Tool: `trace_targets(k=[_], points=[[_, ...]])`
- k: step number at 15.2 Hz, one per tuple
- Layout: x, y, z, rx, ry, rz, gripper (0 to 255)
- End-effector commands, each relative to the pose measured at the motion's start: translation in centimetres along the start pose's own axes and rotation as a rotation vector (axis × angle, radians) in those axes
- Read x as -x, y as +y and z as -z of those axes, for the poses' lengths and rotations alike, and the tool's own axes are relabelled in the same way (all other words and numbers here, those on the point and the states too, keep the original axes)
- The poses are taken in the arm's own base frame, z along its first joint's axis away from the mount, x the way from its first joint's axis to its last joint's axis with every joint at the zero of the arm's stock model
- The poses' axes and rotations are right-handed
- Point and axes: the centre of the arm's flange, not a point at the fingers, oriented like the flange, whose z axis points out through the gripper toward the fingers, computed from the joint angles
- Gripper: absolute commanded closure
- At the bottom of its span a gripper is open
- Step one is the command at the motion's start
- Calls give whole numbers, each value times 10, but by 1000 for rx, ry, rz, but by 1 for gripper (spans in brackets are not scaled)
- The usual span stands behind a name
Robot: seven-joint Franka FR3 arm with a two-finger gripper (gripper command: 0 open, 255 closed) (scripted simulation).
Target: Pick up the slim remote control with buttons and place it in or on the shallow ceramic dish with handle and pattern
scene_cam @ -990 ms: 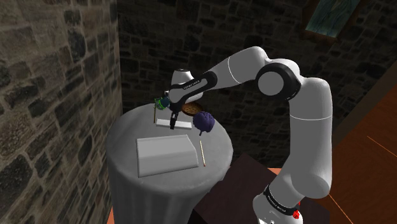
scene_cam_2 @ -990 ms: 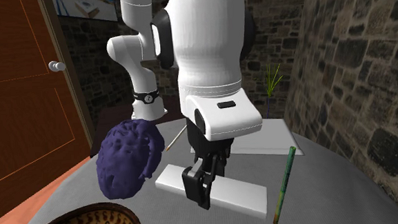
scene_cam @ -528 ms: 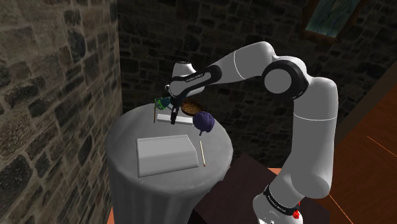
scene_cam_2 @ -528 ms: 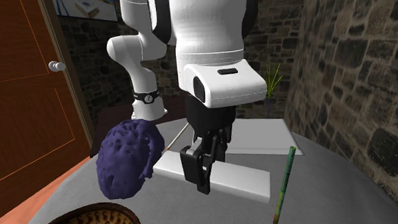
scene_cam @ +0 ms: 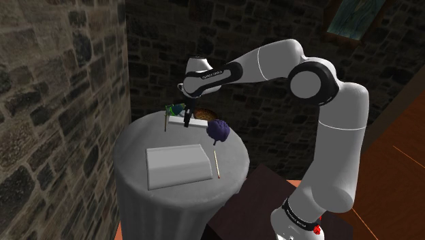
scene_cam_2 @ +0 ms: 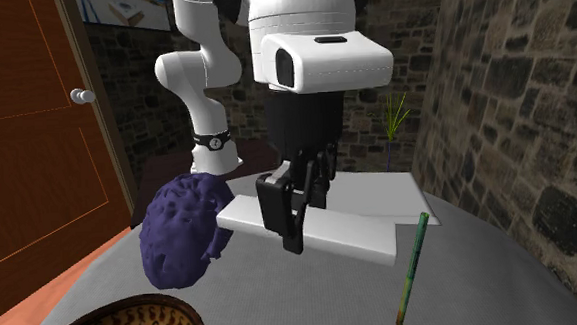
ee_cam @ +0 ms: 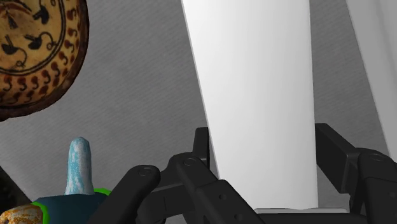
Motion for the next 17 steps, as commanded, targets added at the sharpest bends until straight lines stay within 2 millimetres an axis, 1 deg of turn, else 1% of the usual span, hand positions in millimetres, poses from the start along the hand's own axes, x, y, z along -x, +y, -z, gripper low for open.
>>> trace_targets(k=[1, 5, 6, 17], points=[[-1, -1, 11, 0, 0, 0, 255], [-1, -1, 32, 0, 0, 0, 255], [-1, -1, 33, 0, 0, 0, 255], [57, 132, 37, 0, 0, 0, 255]])
